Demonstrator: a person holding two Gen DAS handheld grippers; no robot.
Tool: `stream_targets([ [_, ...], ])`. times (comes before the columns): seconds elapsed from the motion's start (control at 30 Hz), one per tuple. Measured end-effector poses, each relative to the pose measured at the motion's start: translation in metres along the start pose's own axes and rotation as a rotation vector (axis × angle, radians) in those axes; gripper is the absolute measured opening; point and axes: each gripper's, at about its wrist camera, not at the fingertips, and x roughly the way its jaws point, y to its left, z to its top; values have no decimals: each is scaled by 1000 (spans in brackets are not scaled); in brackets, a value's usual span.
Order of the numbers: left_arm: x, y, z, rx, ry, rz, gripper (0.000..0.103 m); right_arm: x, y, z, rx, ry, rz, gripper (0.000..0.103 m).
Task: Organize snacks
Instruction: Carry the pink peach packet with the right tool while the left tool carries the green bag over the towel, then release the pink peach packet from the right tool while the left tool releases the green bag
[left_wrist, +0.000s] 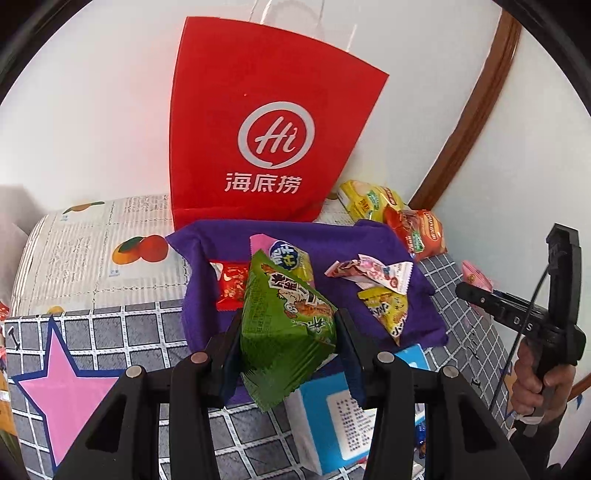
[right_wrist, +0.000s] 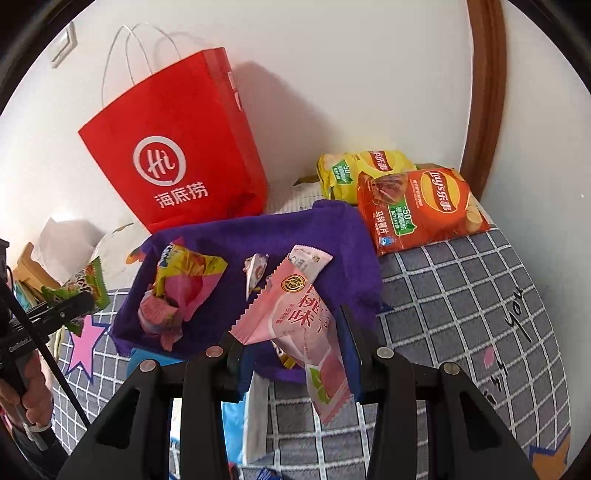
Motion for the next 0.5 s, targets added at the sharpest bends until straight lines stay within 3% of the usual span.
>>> stream_targets([
  [0.5,31,-18,4,47,44,-22,44,85,-18,11,30,108,1,40],
])
